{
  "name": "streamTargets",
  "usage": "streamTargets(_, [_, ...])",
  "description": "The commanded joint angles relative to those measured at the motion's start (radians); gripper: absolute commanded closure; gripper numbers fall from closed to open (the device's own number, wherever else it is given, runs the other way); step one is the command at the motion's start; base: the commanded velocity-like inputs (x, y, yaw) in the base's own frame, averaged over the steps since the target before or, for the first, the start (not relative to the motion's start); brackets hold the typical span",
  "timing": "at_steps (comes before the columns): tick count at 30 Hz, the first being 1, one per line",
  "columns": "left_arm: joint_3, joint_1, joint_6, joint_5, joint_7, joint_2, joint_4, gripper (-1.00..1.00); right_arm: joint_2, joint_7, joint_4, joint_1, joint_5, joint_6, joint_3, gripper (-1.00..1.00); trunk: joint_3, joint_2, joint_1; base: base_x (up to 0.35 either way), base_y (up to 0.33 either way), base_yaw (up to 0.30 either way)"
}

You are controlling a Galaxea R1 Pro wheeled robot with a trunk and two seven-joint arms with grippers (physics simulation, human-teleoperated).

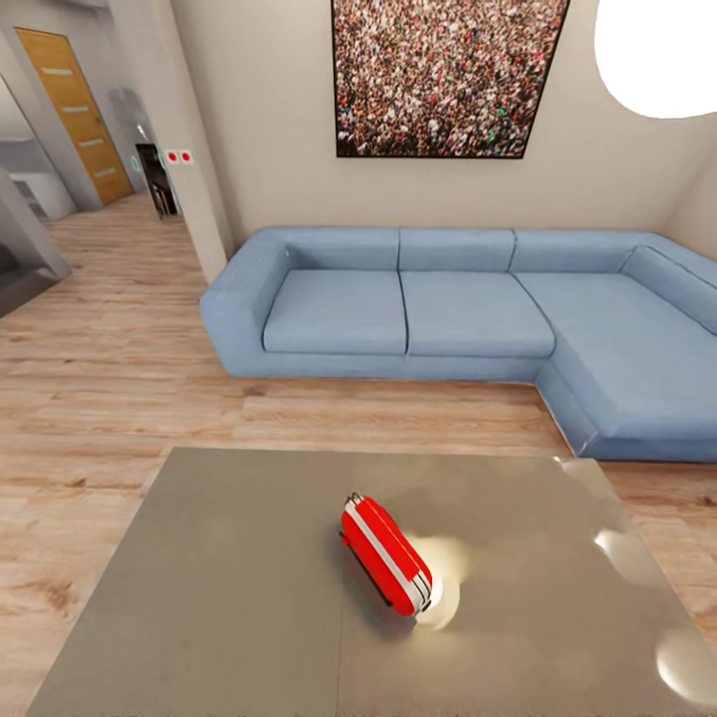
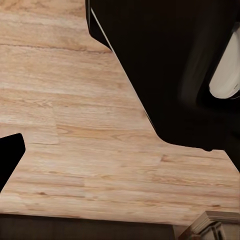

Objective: Turn on the radio receiver that's on the table in the living room.

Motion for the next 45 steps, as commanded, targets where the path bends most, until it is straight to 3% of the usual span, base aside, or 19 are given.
streamTargets(1, [0.000, 0.000, 0.000, 0.000, 0.000, 0.000, 0.000, -1.00, 0.000, 0.000, 0.000, 0.000, 0.000, 0.000, 0.000, -1.00, -0.002, 0.000, 0.000, 0.000, 0.000, 0.000])
streamTargets(45, [0.000, -0.001, 0.000, 0.000, 0.000, 0.000, 0.000, -1.00, 0.001, 0.001, 0.000, 0.000, 0.000, 0.000, 0.000, -1.00, -0.073, 0.000, 0.000, 0.000, 0.000, 0.000])
